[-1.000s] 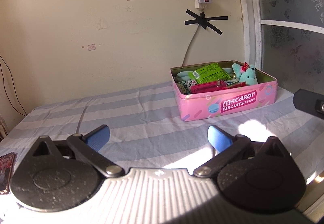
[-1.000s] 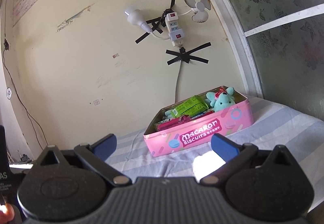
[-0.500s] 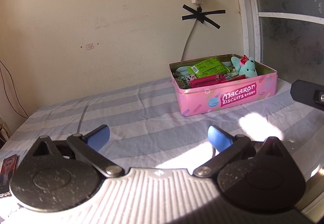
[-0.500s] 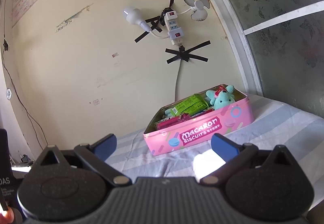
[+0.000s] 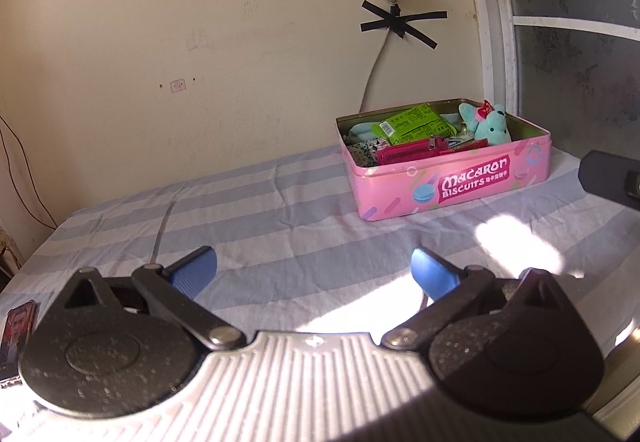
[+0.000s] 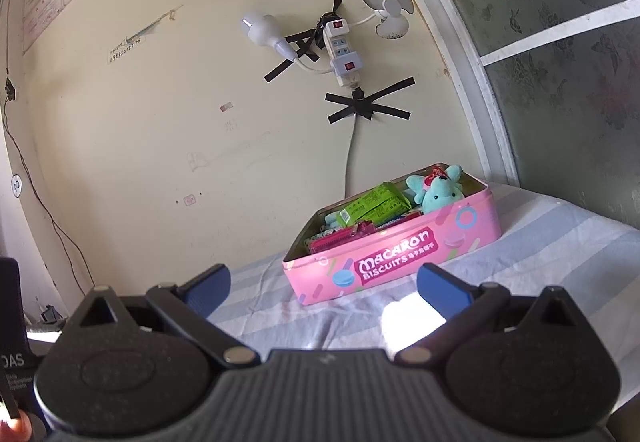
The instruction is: Organize objects
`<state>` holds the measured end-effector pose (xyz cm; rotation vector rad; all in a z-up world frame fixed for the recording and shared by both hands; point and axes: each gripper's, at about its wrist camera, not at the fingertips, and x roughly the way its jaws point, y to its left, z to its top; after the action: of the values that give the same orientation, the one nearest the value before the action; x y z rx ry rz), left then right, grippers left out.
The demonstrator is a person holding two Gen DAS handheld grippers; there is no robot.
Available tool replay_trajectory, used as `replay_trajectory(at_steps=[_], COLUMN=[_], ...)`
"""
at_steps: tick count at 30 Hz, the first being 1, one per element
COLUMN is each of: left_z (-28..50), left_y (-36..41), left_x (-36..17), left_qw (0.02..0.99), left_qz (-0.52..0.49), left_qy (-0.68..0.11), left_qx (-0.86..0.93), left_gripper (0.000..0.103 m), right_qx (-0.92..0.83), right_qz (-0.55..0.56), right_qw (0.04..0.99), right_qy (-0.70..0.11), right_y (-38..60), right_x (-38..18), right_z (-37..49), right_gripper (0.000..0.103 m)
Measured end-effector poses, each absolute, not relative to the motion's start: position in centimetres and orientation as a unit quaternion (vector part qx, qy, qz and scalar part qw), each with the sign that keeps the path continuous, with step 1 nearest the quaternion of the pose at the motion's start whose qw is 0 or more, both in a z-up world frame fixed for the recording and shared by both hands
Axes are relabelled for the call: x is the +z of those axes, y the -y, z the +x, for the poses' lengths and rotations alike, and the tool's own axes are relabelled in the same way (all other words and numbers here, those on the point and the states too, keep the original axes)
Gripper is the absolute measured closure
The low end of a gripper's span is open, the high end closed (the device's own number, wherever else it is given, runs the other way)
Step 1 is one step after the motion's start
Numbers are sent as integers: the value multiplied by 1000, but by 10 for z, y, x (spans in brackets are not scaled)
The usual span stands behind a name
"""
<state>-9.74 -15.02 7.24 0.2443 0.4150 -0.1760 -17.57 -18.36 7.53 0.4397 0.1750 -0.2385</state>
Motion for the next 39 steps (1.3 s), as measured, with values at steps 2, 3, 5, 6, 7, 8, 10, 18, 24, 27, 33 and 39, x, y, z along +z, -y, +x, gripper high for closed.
replay_trajectory(at_steps=[2,3,5,6,7,8,10,18,24,27,33,39], left_z=[-97,-97,-95,-95,-95,-95,-94,-91,-89,-87,-85,-84], left_y=[150,150,148,148,148,148,148,147,147,145,144,142], left_x=[72,72,71,71,71,70,69,67,65,64,64,63], left_qw=[967,967,966,966,966,966,965,963,961,959,958,957], left_qz=[122,122,122,122,123,123,123,125,123,119,117,117], left_qy=[-206,-207,-209,-210,-211,-212,-214,-220,-230,-236,-242,-245], left_qx=[-87,-87,-87,-87,-87,-88,-89,-94,-96,-98,-99,-103], left_gripper=[0,0,0,0,0,0,0,0,0,0,0,0], right_qx=[-119,-119,-119,-119,-119,-119,-119,-118,-120,-120,-121,-121], right_qz=[217,217,216,216,216,217,217,217,218,218,217,217], right_qw=[965,965,965,965,965,965,965,965,965,965,964,964], right_qy=[-86,-87,-88,-88,-88,-88,-88,-88,-88,-88,-90,-90], right_y=[183,182,181,181,181,181,181,182,181,180,178,178], right_x=[75,75,74,74,74,74,74,74,72,72,71,71], right_z=[-176,-176,-175,-175,-175,-175,-175,-174,-174,-174,-174,-174], right_gripper=[0,0,0,0,0,0,0,0,0,0,0,0])
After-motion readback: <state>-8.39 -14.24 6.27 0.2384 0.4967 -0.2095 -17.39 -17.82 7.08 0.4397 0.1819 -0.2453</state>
